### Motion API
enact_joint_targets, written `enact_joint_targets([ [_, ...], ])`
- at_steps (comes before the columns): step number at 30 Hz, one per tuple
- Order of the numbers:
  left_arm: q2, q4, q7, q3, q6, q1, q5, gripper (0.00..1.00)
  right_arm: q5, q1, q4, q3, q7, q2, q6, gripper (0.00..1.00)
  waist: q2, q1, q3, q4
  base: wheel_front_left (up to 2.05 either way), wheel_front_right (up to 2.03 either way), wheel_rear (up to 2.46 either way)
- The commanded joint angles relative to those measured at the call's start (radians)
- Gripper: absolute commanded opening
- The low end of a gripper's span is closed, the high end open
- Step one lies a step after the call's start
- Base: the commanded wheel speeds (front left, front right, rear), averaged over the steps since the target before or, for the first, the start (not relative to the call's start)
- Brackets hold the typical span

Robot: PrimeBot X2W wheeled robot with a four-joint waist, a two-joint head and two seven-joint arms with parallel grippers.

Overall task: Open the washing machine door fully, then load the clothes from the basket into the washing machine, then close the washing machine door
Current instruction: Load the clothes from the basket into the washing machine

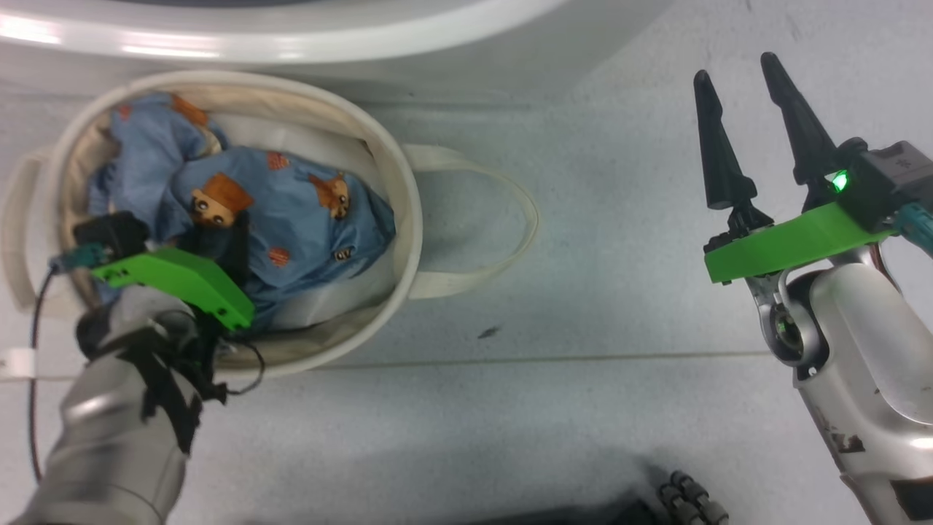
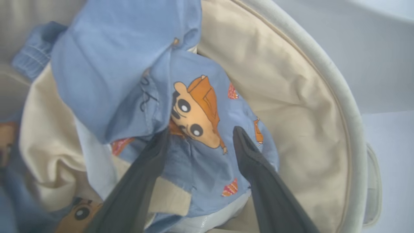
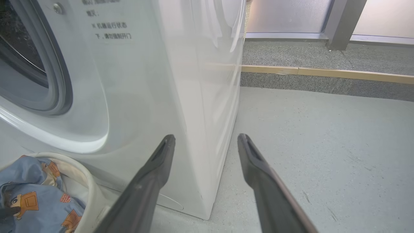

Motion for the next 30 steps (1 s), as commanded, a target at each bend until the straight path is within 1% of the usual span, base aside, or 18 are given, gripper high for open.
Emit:
enact_joint_targets([
  [1, 0.048, 0.002, -0.006, 0.013, -0.006, -0.006, 0.001, 1.0, -0.01, 0.015, -0.034, 0.005, -0.012, -0.012, 0.006, 1.0, 0.0, -0.0002, 0.033, -0.014, 0.0, 0.0, 0.0],
  [5, 0.063, 0.029, 0.011, 0.015, 0.004, -0.048, -0.003, 1.0, -0.022, 0.014, -0.053, 0.005, -0.012, -0.006, 0.006, 1.0, 0.0, -0.0002, 0.074, -0.028, 0.0, 0.0, 0.0],
  [11, 0.099, 0.044, 0.041, 0.01, 0.023, -0.079, -0.001, 1.0, -0.037, 0.01, -0.081, 0.005, -0.012, 0.012, 0.006, 1.0, 0.0, -0.0002, 0.108, -0.076, 0.0, 0.0, 0.0],
  [13, 0.097, 0.046, 0.055, 0.0, 0.022, -0.091, 0.006, 1.0, -0.042, 0.016, -0.09, -0.002, -0.012, 0.01, 0.006, 1.0, 0.0, -0.0002, 0.118, -0.082, 0.0, 0.0, 0.0],
  [15, 0.091, 0.048, 0.103, -0.007, 0.027, -0.095, 0.006, 1.0, -0.045, 0.021, -0.097, -0.009, -0.012, 0.007, 0.006, 1.0, 0.0, -0.0002, 0.127, -0.086, 0.0, 0.0, 0.0],
  [17, 0.091, 0.049, 0.165, -0.023, 0.05, -0.097, 0.015, 1.0, -0.046, 0.022, -0.106, -0.014, -0.012, 0.004, 0.006, 1.0, 0.0, -0.0002, 0.137, -0.089, 0.0, 0.0, 0.0],
  [19, 0.097, 0.05, 0.194, -0.05, 0.078, -0.1, 0.042, 1.0, -0.047, 0.024, -0.115, -0.017, -0.012, 0.003, 0.006, 1.0, 0.0, -0.0002, 0.144, -0.09, 0.0, 0.0, 0.0],
  [22, 0.101, 0.05, 0.171, -0.066, 0.104, -0.111, 0.06, 1.0, -0.048, 0.029, -0.122, -0.018, -0.012, 0.002, 0.006, 1.0, 0.0, -0.0002, 0.151, -0.089, 0.0, 0.0, 0.0],
  [25, 0.096, 0.05, 0.165, -0.065, 0.107, -0.117, 0.055, 1.0, -0.048, 0.033, -0.126, -0.024, -0.01, -0.001, 0.006, 1.0, 0.0, -0.0002, 0.154, -0.086, 0.0, 0.0, 0.0],
  [26, 0.098, 0.05, 0.16, -0.063, 0.114, -0.119, 0.054, 0.94, -0.048, 0.034, -0.128, -0.025, -0.01, -0.002, 0.006, 1.0, 0.0, -0.0002, 0.154, -0.084, 0.0, 0.0, 0.0],
  [27, 0.098, 0.05, 0.155, -0.059, 0.12, -0.121, 0.05, 0.65, -0.048, 0.034, -0.129, -0.027, -0.008, -0.002, 0.006, 1.0, 0.0, -0.0002, 0.153, -0.083, 0.0, 0.0, 0.0],
  [28, 0.098, 0.05, 0.149, -0.057, 0.123, -0.123, 0.047, 0.13, -0.049, 0.035, -0.131, -0.029, -0.007, -0.002, 0.006, 1.0, 0.0, -0.0002, 0.154, -0.082, 0.0, 0.0, 0.0],
  [29, 0.096, 0.05, 0.145, -0.058, 0.121, -0.125, 0.047, 0.0, -0.049, 0.035, -0.132, -0.03, -0.007, -0.002, 0.006, 1.0, 0.0, -0.0002, 0.153, -0.081, 0.0, 0.0, 0.0],
  [30, 0.094, 0.05, 0.142, -0.058, 0.113, -0.126, 0.044, 0.0, -0.049, 0.035, -0.134, -0.031, -0.006, -0.002, 0.006, 1.0, 0.0, -0.0002, 0.153, -0.079, 0.0, 0.0, 0.0],
])
